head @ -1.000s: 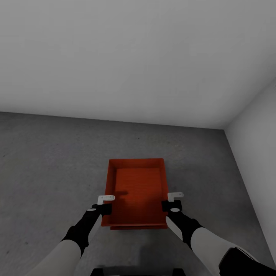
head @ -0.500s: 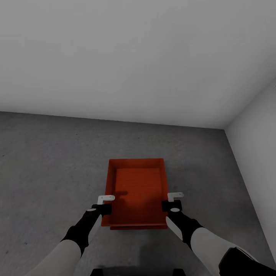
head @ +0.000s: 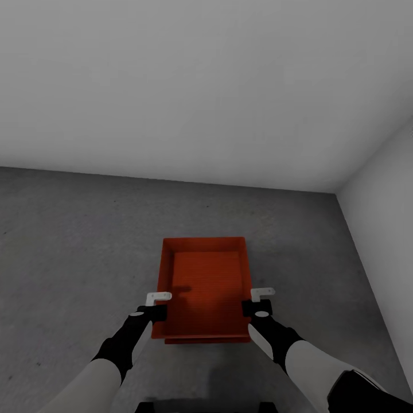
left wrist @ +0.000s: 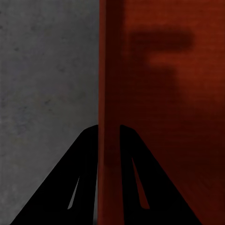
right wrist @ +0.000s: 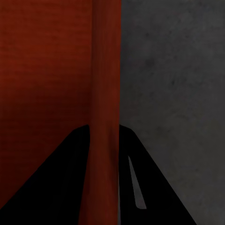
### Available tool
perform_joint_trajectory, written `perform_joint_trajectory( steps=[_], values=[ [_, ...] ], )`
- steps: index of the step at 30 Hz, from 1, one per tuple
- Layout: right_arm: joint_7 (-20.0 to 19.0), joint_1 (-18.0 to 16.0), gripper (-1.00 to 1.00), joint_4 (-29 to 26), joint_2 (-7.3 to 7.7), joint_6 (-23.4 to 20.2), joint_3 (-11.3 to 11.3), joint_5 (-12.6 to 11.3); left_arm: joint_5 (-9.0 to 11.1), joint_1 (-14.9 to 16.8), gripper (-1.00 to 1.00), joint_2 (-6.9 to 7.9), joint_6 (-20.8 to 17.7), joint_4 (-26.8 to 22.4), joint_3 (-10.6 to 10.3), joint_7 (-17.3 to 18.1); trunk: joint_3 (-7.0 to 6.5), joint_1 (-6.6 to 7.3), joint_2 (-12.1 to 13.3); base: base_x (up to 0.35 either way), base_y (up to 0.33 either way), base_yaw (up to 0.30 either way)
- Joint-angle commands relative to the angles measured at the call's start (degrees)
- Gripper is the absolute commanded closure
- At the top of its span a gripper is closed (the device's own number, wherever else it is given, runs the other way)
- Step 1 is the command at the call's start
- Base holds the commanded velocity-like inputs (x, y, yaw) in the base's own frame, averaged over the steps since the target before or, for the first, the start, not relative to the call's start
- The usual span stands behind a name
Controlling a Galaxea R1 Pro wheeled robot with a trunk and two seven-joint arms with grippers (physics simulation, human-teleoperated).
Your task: Move the two storage containers from the living room to the garage. In the garage, place one container on the floor and stack the other container on top of it (either order is fine).
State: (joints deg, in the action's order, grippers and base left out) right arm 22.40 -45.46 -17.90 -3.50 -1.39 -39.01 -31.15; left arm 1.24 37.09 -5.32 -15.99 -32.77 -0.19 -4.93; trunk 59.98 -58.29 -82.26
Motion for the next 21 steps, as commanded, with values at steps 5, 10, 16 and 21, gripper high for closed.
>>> perform_joint_trajectory(
  steps=[5,10,16,21],
  values=[
    [0.7,-0.1,1.00,2.6,0.07,-0.7,-1.1,-1.4,0.0,0.0,1.00,0.00,-0.3,-0.2,-1.1,0.3,0.03,0.00,0.0,-0.029,0.000,0.000],
    [0.7,-0.1,1.00,2.6,0.07,-0.7,-1.1,-1.4,0.0,0.0,1.00,-0.02,-0.3,-0.2,-1.1,0.3,0.03,0.00,0.0,-0.192,0.000,0.000],
    [0.7,-0.1,1.00,2.6,0.07,-0.7,-1.1,-1.4,0.0,0.0,1.00,0.03,-0.2,-0.2,-1.0,0.3,0.03,0.00,0.0,-0.034,0.000,0.000],
    [0.7,-0.1,1.00,2.6,0.07,-0.7,-1.1,-1.4,0.0,0.0,1.00,0.04,-0.1,-0.2,-1.1,0.2,0.03,0.00,0.0,-0.004,0.000,0.000]
  ],
)
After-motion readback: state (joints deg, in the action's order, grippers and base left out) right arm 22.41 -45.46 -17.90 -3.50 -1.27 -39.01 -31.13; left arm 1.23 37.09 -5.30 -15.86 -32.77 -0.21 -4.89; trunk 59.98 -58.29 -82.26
